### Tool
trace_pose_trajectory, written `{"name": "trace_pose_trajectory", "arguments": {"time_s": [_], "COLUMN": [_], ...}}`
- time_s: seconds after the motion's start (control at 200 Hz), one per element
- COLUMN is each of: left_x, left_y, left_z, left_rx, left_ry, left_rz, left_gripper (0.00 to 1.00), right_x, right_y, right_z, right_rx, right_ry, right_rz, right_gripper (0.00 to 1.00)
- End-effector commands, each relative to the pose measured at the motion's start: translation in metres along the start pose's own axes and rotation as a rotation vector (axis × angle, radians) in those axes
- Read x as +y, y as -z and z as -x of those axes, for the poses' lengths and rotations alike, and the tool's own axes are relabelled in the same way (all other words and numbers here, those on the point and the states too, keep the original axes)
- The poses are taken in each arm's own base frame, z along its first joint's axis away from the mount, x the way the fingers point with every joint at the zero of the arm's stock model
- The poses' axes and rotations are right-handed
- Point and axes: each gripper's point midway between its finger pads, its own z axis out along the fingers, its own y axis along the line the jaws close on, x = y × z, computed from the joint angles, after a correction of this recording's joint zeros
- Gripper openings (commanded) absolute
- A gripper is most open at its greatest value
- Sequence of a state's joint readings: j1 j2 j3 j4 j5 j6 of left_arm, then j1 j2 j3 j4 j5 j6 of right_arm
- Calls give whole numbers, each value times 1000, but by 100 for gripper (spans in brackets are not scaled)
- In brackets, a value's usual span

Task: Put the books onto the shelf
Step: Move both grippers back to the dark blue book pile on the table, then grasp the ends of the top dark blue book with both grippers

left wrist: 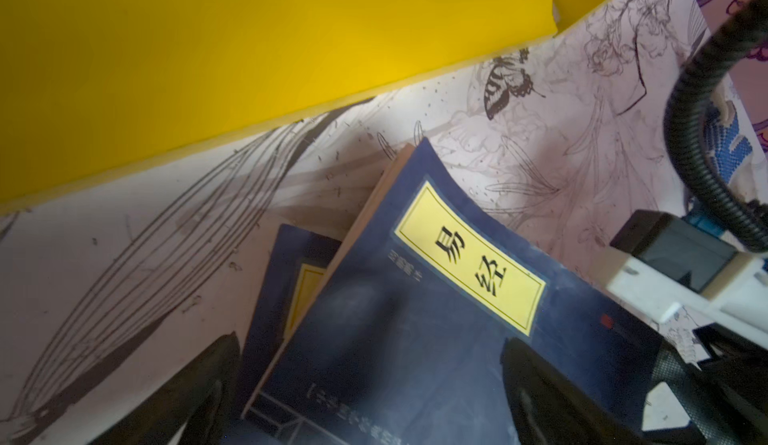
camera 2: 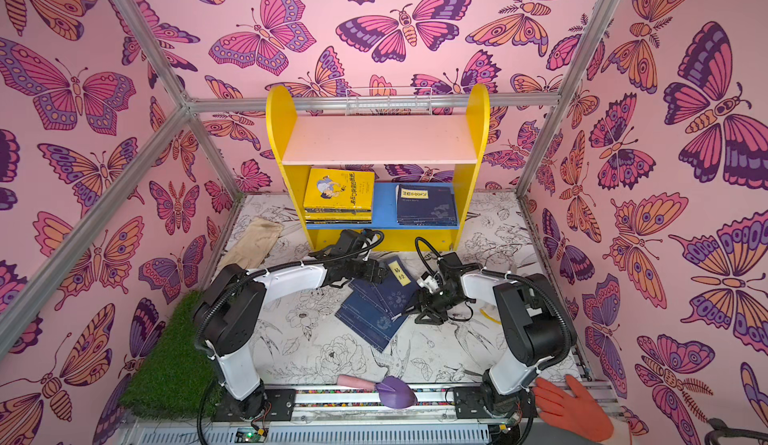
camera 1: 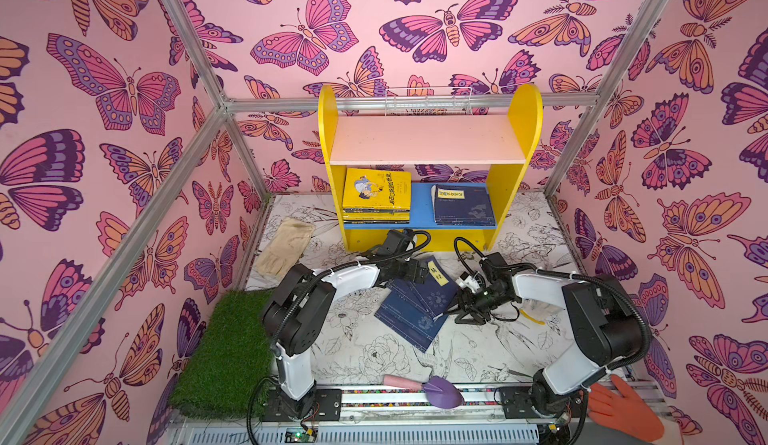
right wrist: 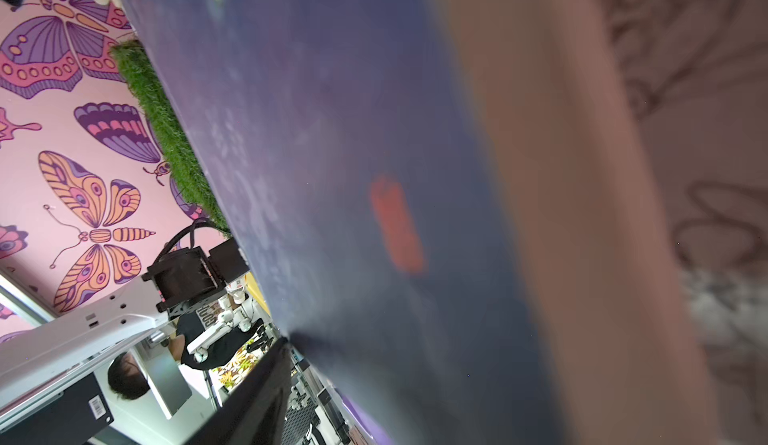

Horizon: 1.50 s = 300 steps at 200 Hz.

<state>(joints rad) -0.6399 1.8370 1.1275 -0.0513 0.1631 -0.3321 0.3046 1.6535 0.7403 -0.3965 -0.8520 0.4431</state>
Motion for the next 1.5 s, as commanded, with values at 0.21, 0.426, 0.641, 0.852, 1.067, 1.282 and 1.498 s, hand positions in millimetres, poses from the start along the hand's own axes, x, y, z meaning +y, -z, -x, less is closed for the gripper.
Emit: {"name": "trace_pose_trajectory", "arguments": {"time_s": [0.21, 0.426, 0.641, 0.852, 1.067, 1.282, 1.498], "left_x": [1, -16, -28, -33, -38, -29, -24], "left_y": [-22, -17, -7, -5, 3, 43, 80], "left_z": [-31, -57, -73, -73, -56, -20, -1], "left_rx": [61, 122, 151, 149, 86, -57, -162], "left_ry": [-64, -86, -99, -97, -58, 82, 162], "left_rz": [-68, -160, -205, -216, -246, -308, -364], "left_gripper": [90, 73, 70, 70, 70, 86, 92], "right_x": [7, 16, 30, 36, 29, 18, -7], "right_y": [21, 46, 77, 94, 99, 110, 106], "right_z": [59, 86, 94, 96, 94, 81, 66], "right_rx": [-208, -371, -492, -571, -588, -564, -488], "right_ry": [-12, -34, 3, 10, 14, 70, 67], "right_rz": [79, 132, 97, 71, 4, -151, -281], "right_gripper": [63, 57, 50, 41, 11, 3, 0]}}
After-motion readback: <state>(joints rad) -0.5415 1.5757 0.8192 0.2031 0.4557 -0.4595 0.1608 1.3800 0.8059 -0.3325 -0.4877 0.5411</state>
